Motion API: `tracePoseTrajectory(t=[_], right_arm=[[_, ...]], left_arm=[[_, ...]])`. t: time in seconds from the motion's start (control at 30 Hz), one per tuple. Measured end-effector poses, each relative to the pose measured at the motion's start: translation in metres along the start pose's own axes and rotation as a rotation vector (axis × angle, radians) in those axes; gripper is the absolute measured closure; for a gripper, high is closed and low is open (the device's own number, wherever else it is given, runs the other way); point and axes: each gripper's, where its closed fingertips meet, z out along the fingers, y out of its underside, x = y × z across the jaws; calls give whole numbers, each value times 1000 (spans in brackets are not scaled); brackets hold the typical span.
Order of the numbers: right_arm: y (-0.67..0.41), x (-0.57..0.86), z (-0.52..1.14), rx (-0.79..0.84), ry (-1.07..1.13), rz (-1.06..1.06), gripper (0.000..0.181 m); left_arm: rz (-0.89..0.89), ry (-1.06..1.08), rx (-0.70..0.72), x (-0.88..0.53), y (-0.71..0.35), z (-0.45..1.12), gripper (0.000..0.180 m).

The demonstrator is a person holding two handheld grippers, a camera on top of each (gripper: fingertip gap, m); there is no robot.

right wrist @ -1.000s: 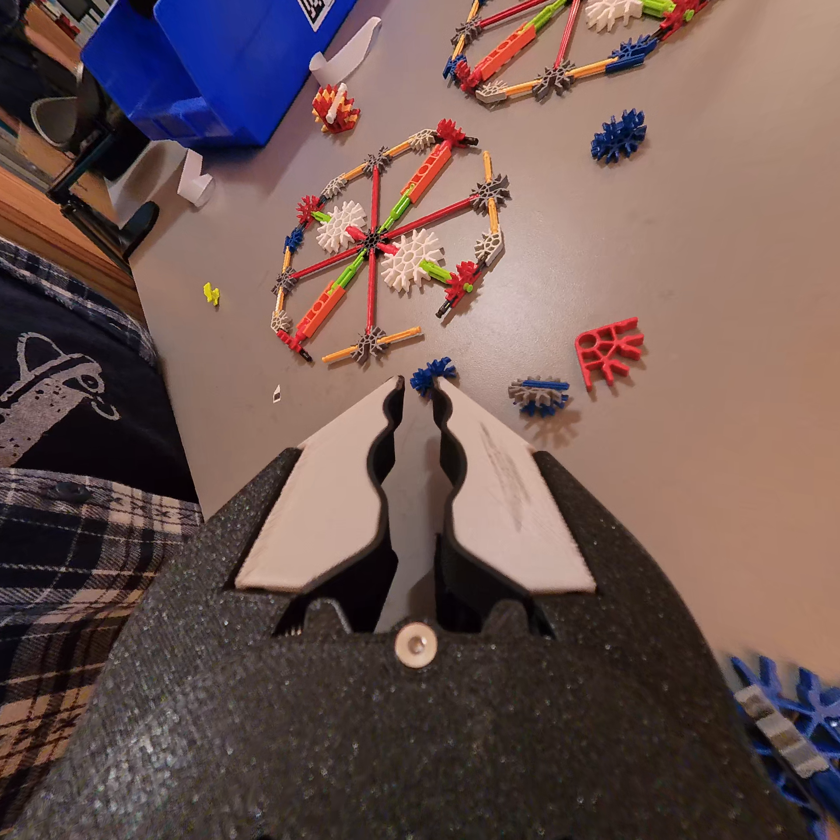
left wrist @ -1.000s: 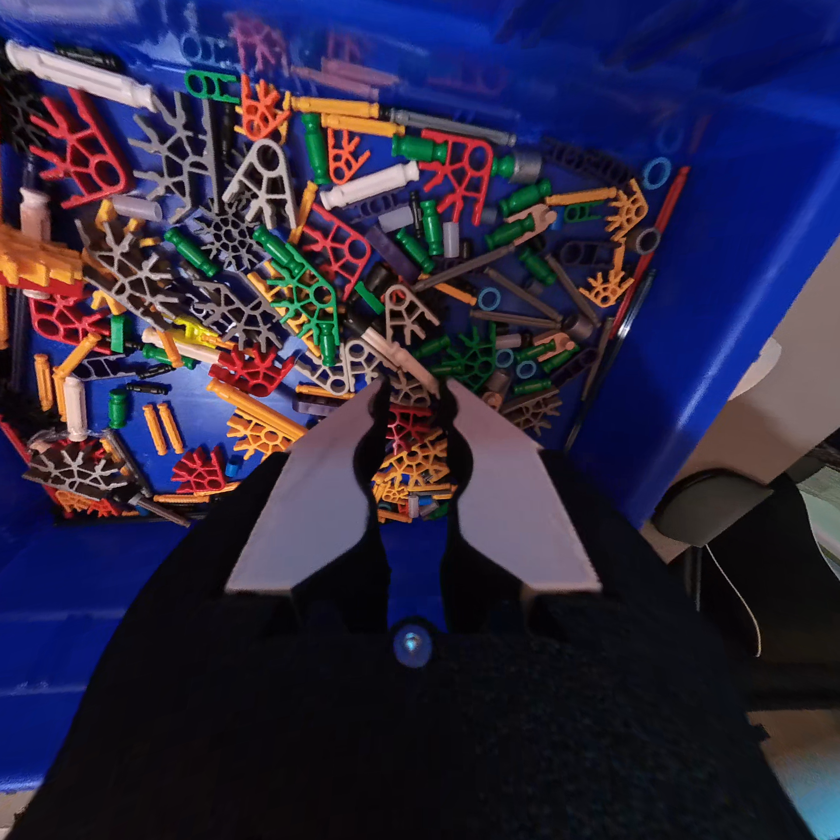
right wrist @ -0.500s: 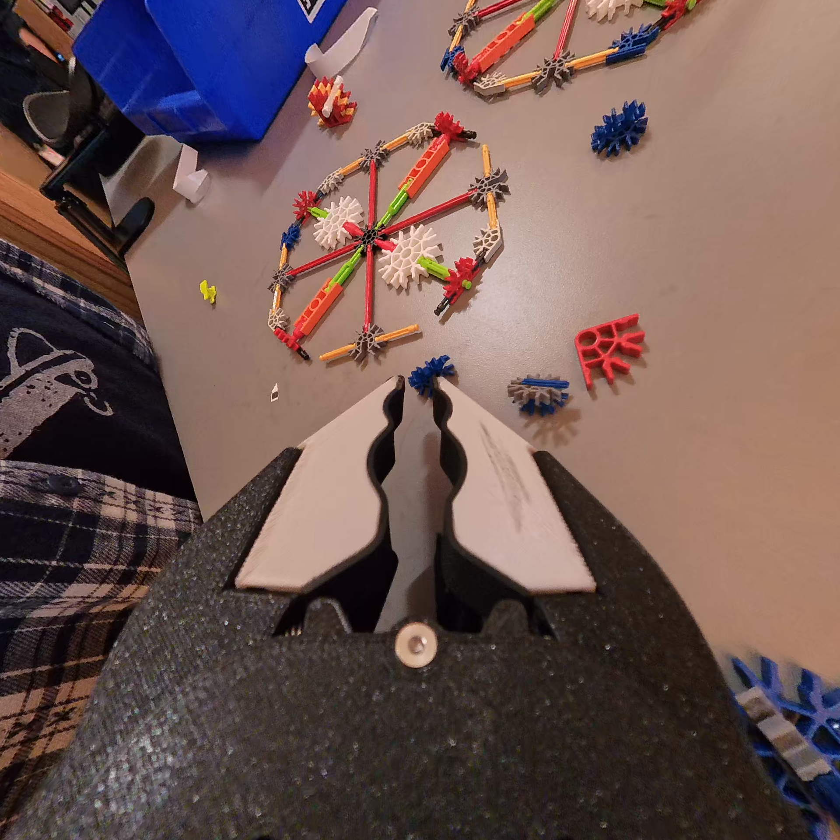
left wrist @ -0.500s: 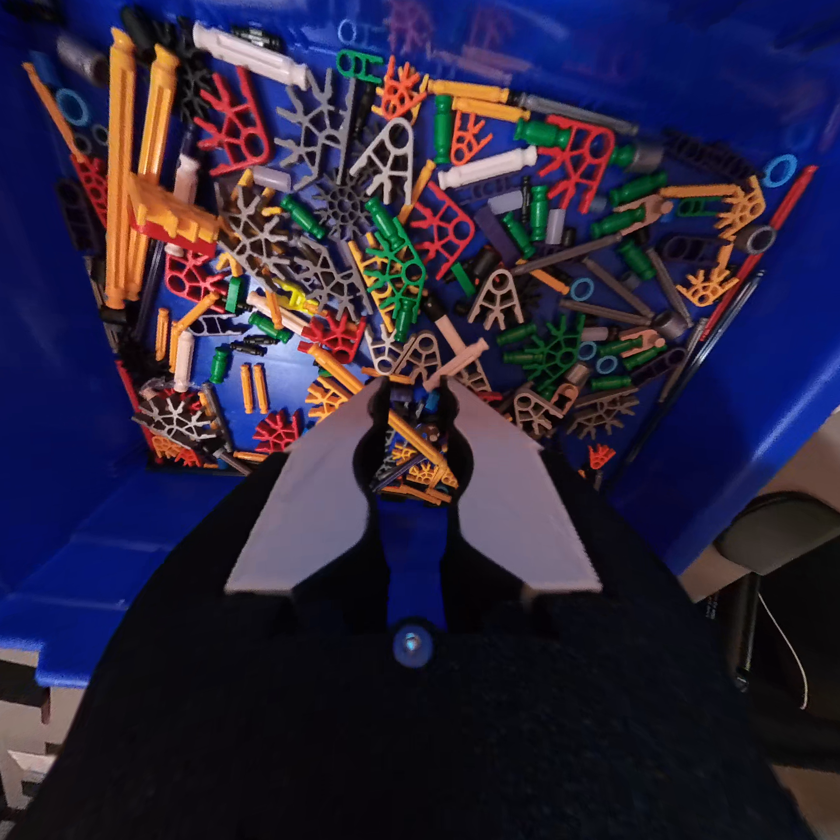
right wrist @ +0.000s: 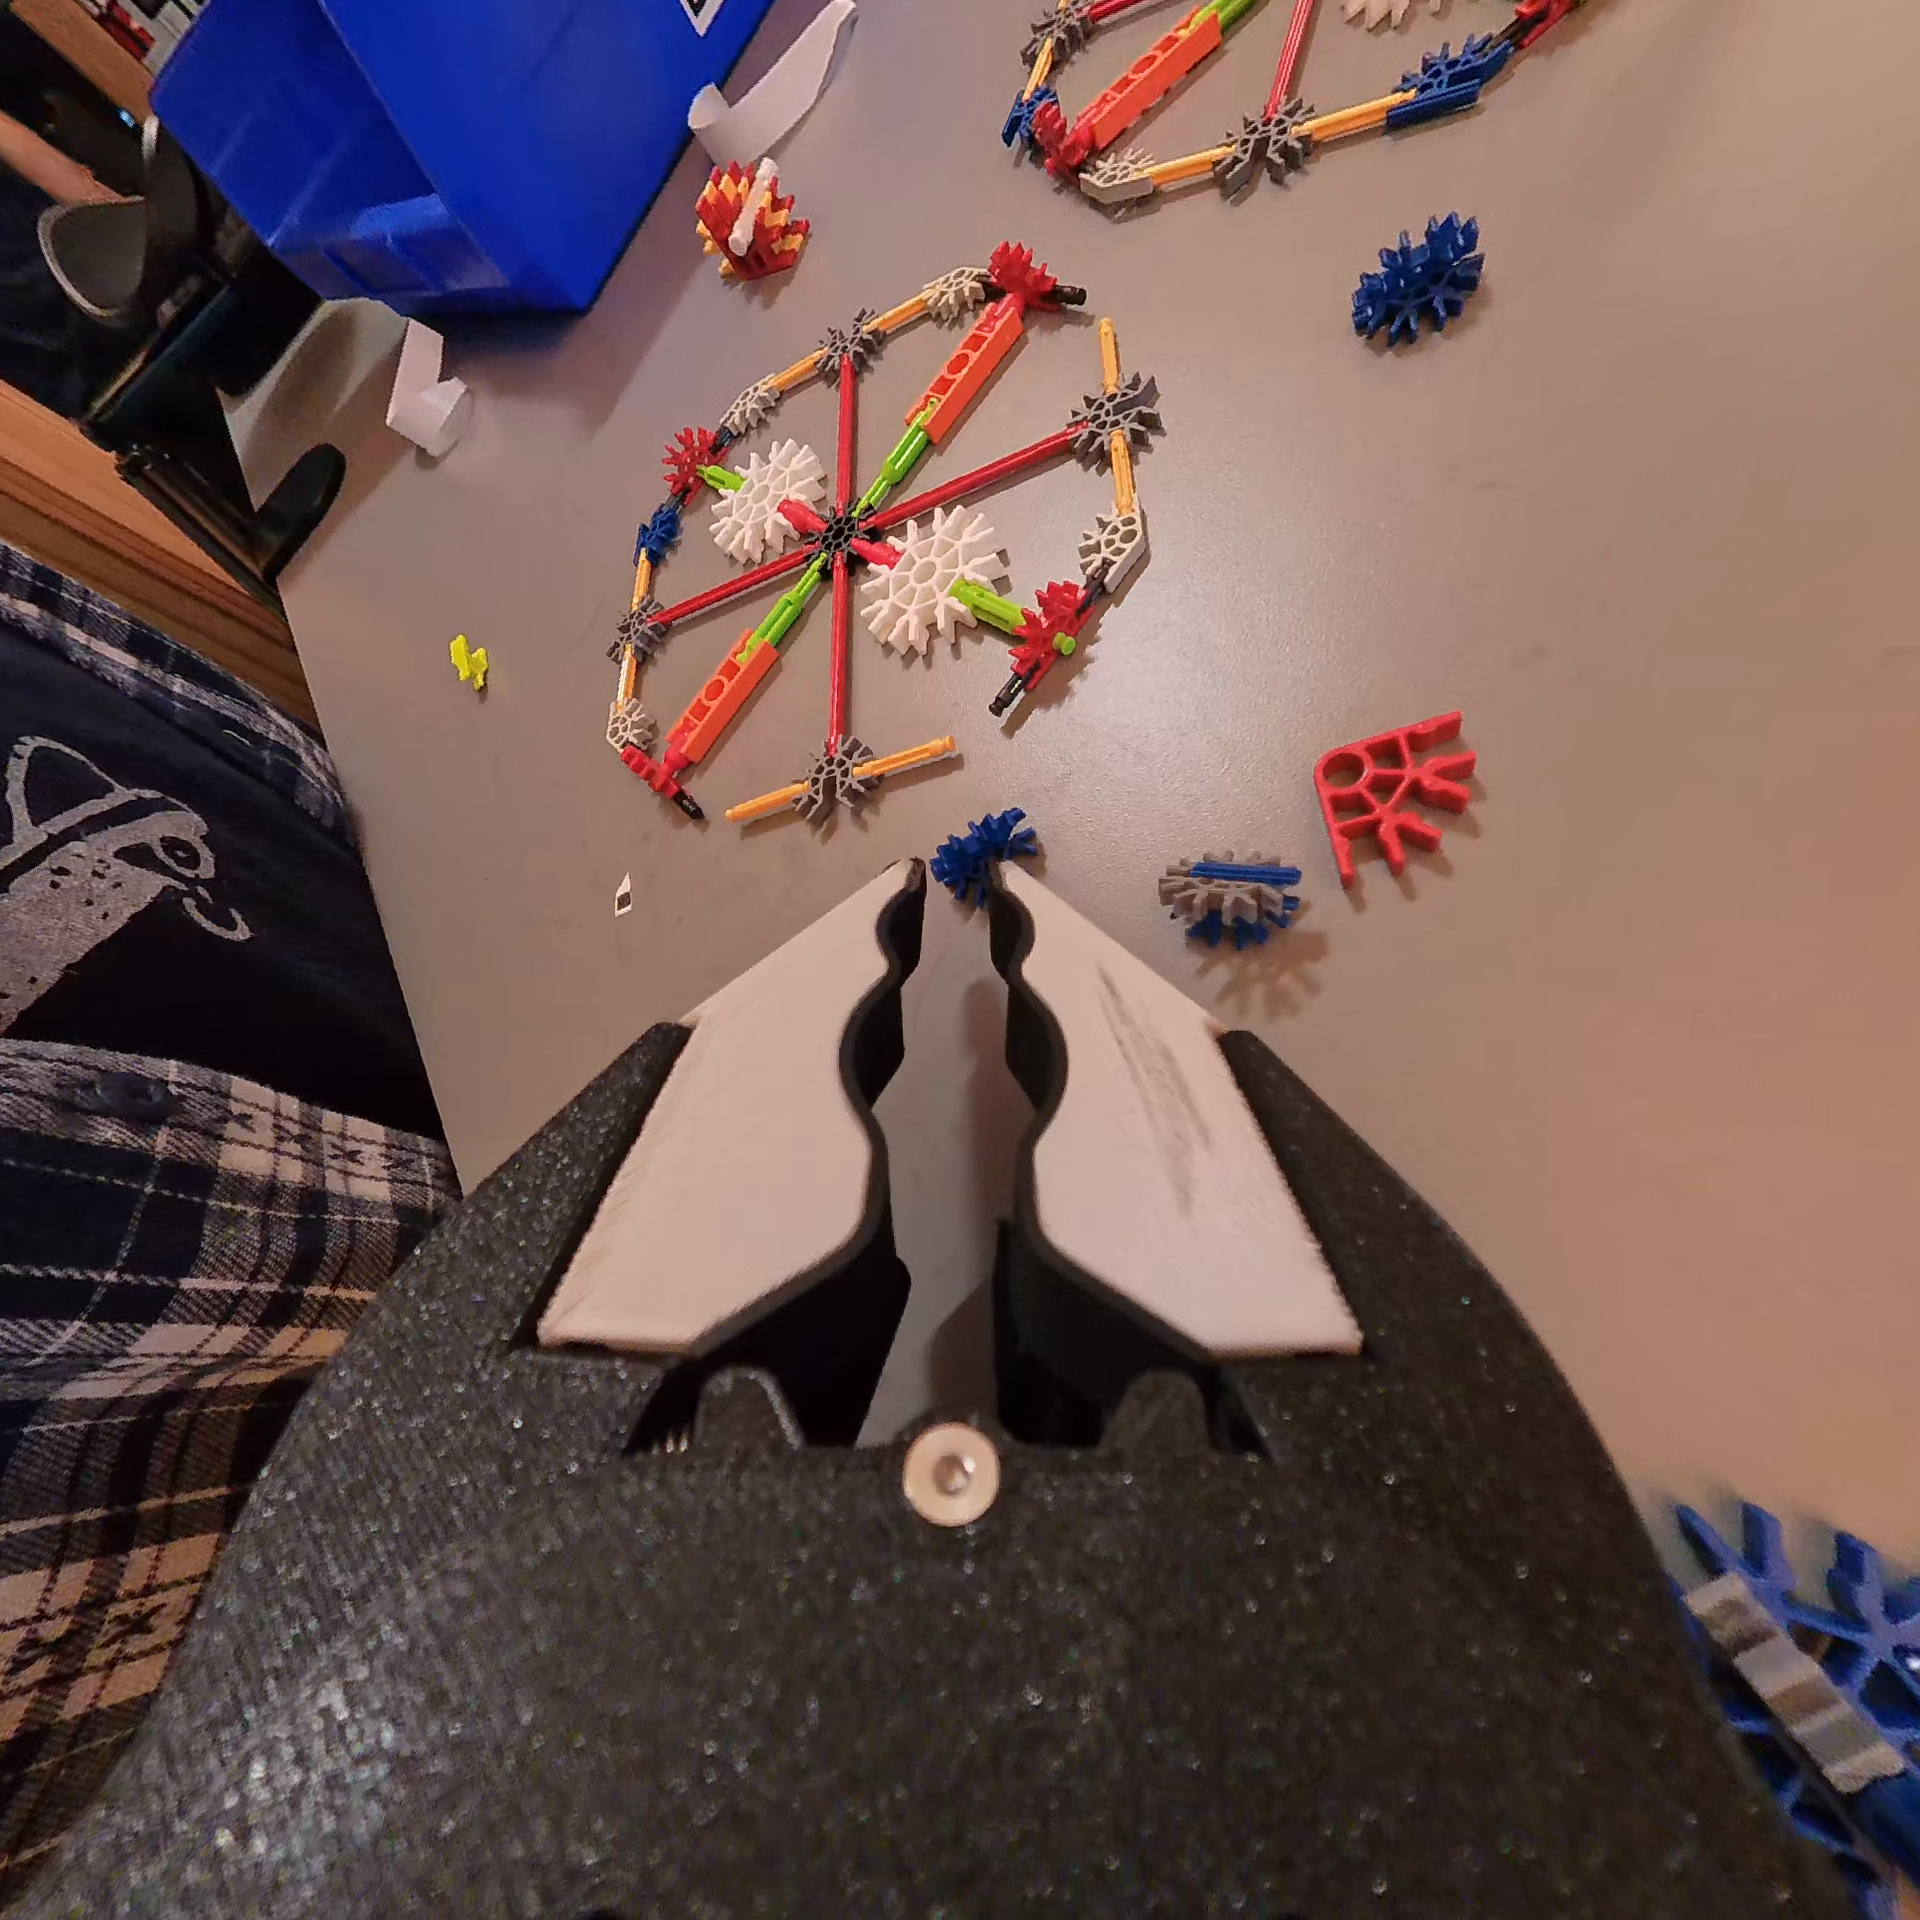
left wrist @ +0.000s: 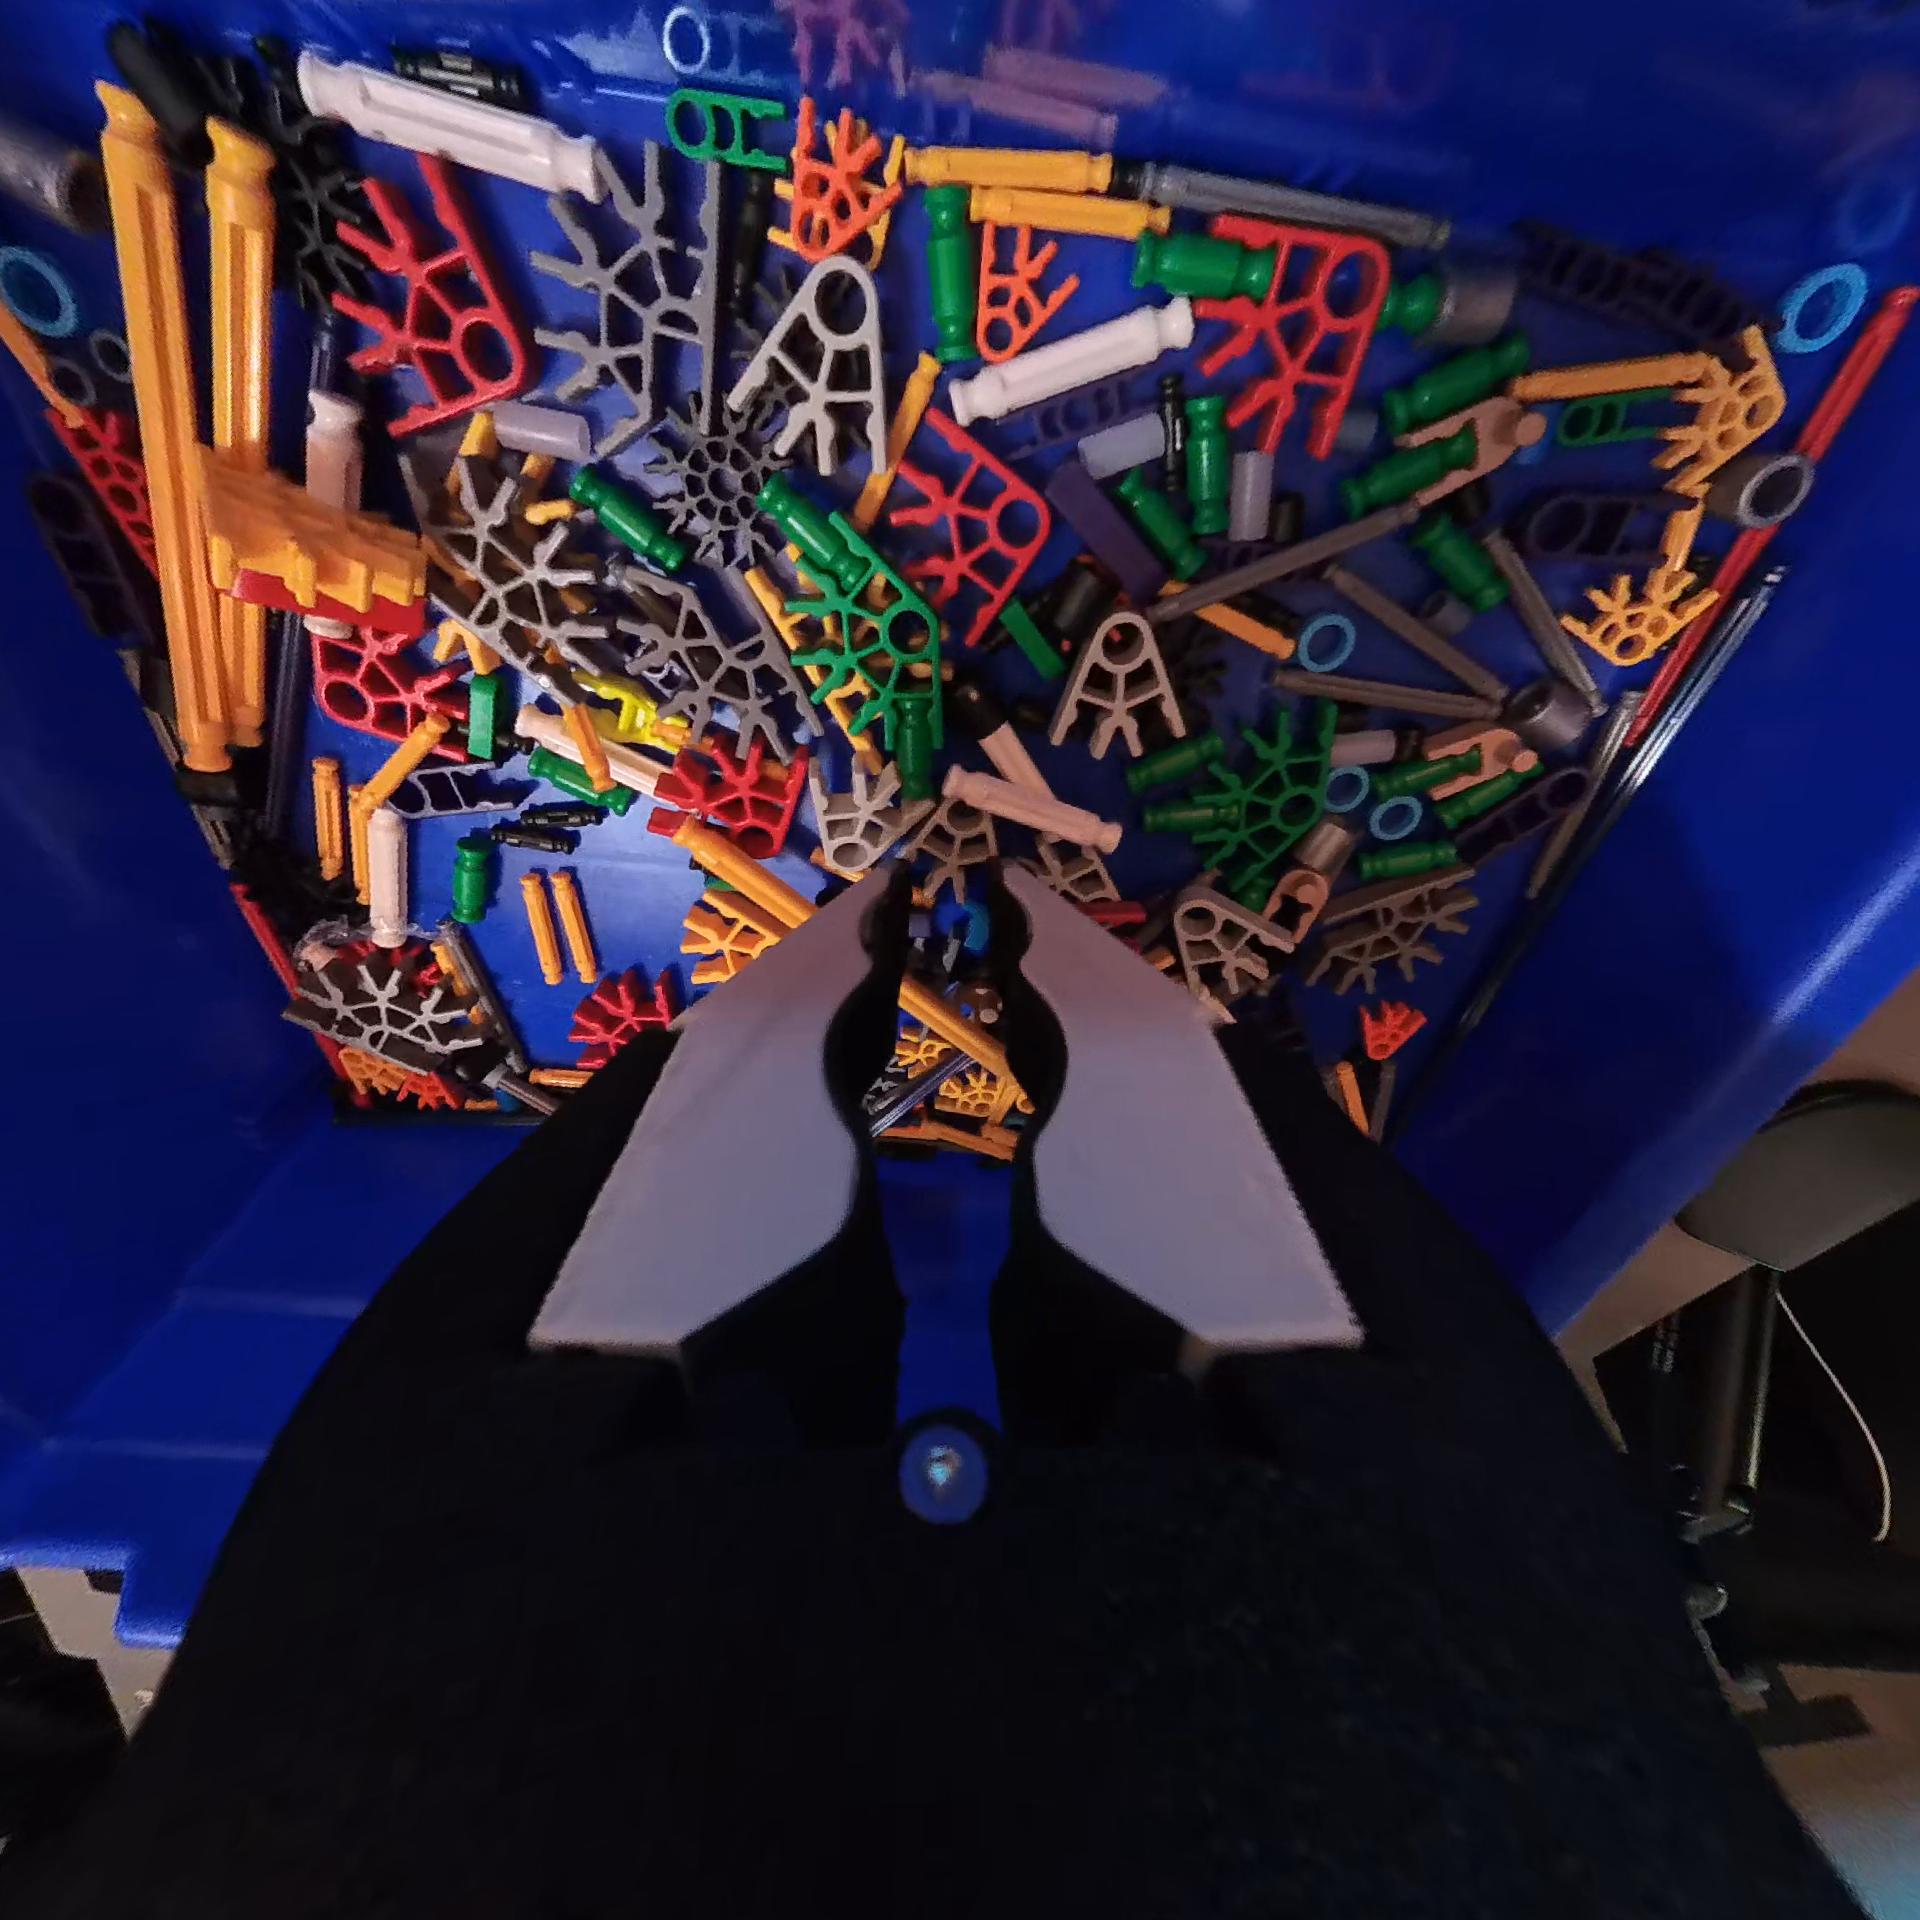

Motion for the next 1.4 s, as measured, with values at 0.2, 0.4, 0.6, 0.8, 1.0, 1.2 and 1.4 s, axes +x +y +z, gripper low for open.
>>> tracePoseTrajectory(t=[0.2,0.4,0.6,0.8,1.0,1.2,1.4], right_arm=[[0,0,0,-2,0,1,170],[1,0,0,-5,0,2,170],[0,0,0,-3,-1,2,170],[0,0,0,0,-2,2,170],[0,0,0,-1,-3,2,170],[0,0,0,-2,-2,2,170],[0,0,-1,-3,-1,3,170]], left_arm=[[-23,-39,-12,-13,5,0,177],[-55,-80,-20,-26,10,0,175],[-60,-87,-16,-28,11,0,173],[-66,-89,5,-25,10,-7,168],[-52,-88,81,-20,-11,-17,159],[-13,-107,183,-18,-46,-17,144],[-3,-90,228,-17,-65,-7,144]])
